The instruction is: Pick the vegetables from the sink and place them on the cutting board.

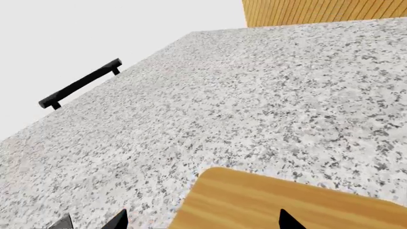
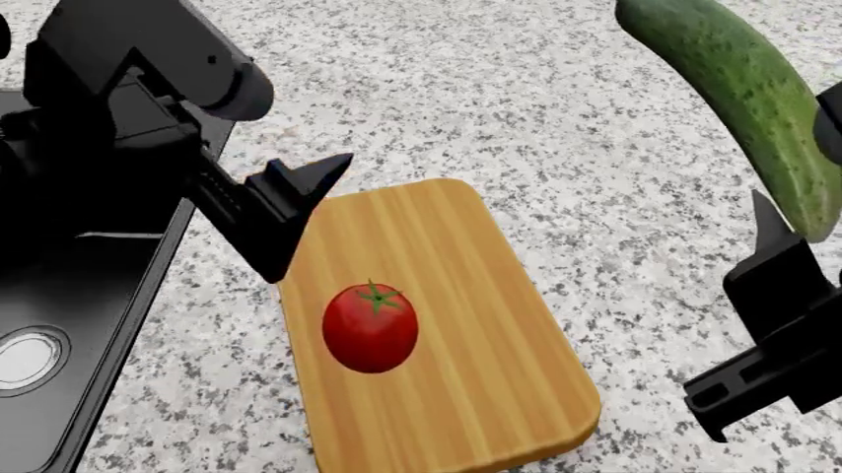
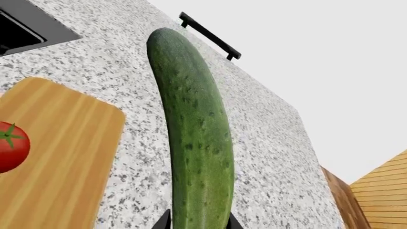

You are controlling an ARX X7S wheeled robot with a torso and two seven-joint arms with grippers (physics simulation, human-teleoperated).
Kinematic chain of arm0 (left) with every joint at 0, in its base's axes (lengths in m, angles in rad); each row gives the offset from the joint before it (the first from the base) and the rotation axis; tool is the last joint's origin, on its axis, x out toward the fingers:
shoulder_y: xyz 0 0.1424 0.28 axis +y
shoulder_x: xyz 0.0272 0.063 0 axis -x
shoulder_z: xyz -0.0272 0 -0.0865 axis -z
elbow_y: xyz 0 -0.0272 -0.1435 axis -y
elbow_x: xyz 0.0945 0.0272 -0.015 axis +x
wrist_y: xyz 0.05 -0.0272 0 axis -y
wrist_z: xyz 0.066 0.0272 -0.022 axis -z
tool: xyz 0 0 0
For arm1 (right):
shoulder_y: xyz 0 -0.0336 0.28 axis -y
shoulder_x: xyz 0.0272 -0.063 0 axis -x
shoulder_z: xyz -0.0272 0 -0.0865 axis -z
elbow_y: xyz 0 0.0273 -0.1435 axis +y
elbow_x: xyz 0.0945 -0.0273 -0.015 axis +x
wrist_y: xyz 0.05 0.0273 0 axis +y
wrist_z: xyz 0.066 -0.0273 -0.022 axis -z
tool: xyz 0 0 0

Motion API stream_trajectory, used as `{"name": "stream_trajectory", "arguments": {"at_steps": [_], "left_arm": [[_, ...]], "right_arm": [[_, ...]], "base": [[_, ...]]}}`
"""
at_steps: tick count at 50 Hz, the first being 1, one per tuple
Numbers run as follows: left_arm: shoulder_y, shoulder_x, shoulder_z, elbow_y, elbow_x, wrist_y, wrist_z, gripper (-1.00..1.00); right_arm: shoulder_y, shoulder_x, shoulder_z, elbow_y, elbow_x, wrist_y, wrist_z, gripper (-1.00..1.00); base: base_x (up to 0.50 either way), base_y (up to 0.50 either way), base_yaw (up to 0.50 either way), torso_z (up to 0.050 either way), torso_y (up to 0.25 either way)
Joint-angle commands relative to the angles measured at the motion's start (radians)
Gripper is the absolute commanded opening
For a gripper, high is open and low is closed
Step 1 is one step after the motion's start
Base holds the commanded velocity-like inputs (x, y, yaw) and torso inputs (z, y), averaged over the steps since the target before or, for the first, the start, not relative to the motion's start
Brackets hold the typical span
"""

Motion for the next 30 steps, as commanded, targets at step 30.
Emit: {"name": "stream_trajectory", "arguments": {"at_steps": [30], "left_arm": [[-0.24, -0.15, -0.257, 0.234, -0.139, 0.005, -0.259, 1.0]], "right_arm": [[0.159, -0.409, -0.236, 0.388, -0.133, 0.228, -0.262, -1.0]], "base": [[0.0, 0.0, 0.0, 0.0, 0.0]]}}
